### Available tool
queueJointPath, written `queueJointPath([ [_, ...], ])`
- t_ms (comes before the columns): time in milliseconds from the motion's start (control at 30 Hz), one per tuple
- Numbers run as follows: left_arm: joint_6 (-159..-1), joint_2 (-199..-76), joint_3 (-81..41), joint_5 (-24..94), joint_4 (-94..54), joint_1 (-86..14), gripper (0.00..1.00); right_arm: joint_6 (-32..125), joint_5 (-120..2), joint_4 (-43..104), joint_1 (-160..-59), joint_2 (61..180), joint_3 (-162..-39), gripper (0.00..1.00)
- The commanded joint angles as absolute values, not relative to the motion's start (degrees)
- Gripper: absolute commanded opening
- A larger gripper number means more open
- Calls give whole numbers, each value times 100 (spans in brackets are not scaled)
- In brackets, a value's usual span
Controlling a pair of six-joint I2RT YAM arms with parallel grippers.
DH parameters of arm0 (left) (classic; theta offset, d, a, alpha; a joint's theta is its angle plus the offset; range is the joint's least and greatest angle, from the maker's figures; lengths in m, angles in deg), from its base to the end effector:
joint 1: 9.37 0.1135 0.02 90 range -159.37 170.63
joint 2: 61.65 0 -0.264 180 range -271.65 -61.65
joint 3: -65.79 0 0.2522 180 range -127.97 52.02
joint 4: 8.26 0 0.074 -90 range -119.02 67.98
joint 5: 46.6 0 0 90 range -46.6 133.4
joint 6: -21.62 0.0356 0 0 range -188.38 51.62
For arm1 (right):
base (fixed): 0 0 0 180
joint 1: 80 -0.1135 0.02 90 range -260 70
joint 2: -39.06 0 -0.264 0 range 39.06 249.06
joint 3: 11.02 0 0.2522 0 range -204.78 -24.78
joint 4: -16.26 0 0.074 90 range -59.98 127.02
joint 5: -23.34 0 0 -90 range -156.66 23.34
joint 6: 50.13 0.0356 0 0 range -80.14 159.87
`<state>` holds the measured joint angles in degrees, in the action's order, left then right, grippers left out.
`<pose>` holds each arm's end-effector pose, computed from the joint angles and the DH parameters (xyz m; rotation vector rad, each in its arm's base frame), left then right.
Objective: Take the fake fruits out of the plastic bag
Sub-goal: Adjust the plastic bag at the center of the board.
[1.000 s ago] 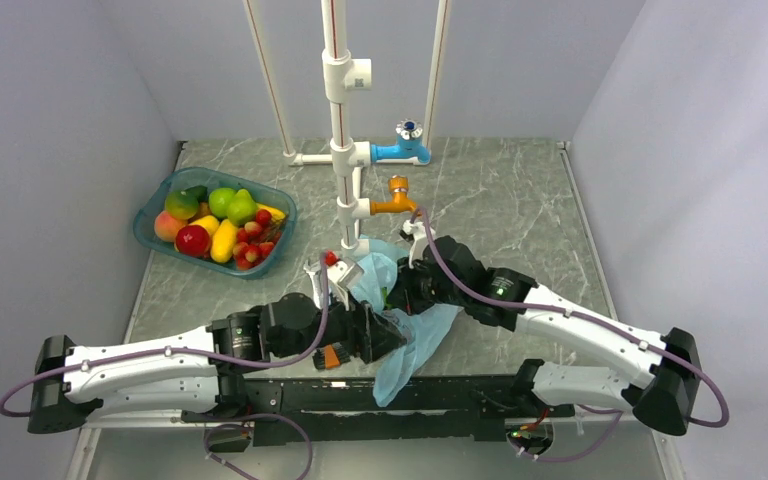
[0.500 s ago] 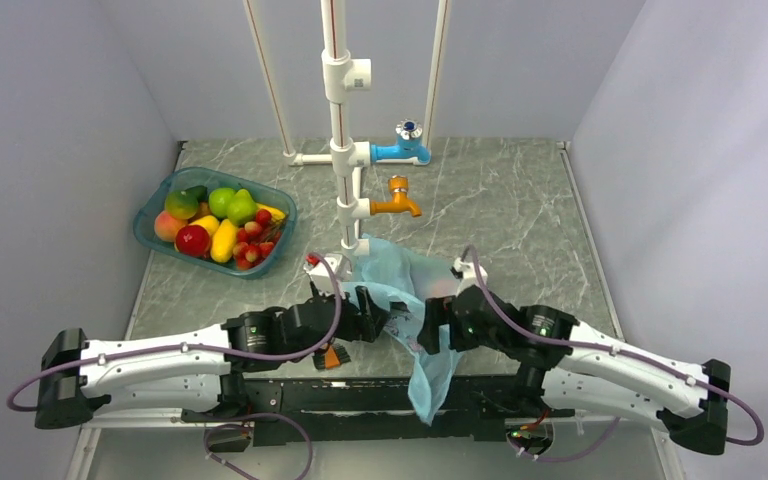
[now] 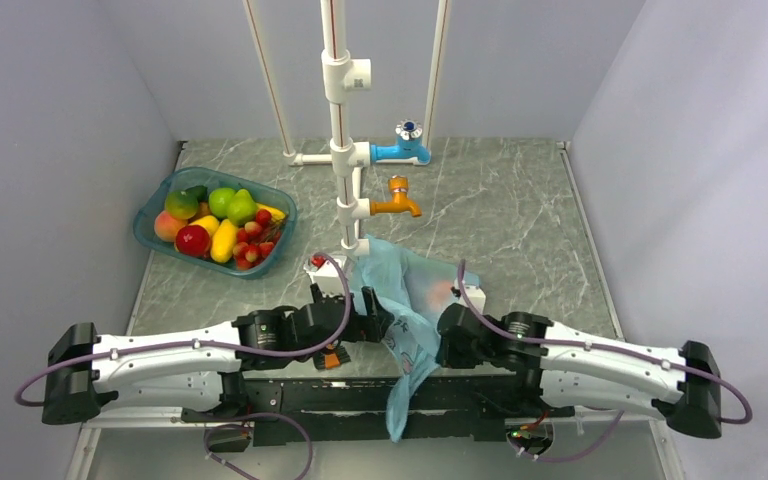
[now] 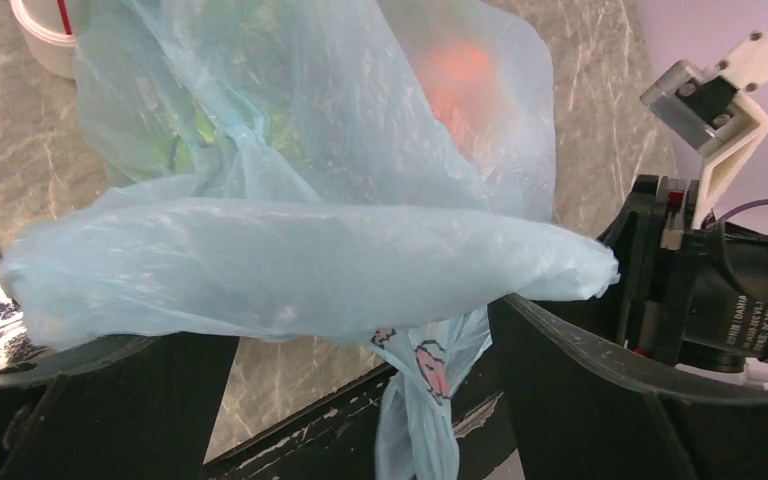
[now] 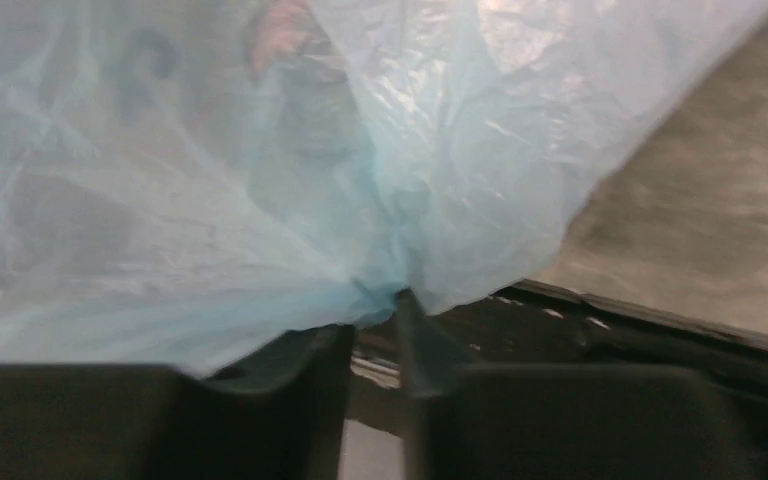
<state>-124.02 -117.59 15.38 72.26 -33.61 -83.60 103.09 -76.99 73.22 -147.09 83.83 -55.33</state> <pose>0.0745 -0.2007 0.2539 0.0373 2.1546 -0.8630 0.0617 0.1297 0.2055 -0.0197 2.6792 0.6085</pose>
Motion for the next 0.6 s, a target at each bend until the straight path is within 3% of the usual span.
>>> queueJointPath([
  [0, -12547, -11809, 1124, 7554, -3774, -8346, 98, 10962, -8759, 8901, -15020, 9078, -6238, 11],
  [67, -12612, -11754, 1019, 7765, -4180, -8346, 99, 11326, -9288, 9587, -15320, 9301, -6597, 0],
  [167, -12379, -11616, 911, 7763, -4484, -8346, 98, 11734, -10053, 10313, -15899, 9442, -7260, 0],
  [333, -11266, -11204, 878, 6709, -4239, -8337, 97, 11011, -10451, 10501, -16117, 9867, -7960, 0],
  [567, -10504, -10527, 213, 5942, -4917, -8337, 93, 9506, -10029, 8930, -16191, 9235, -7758, 0],
])
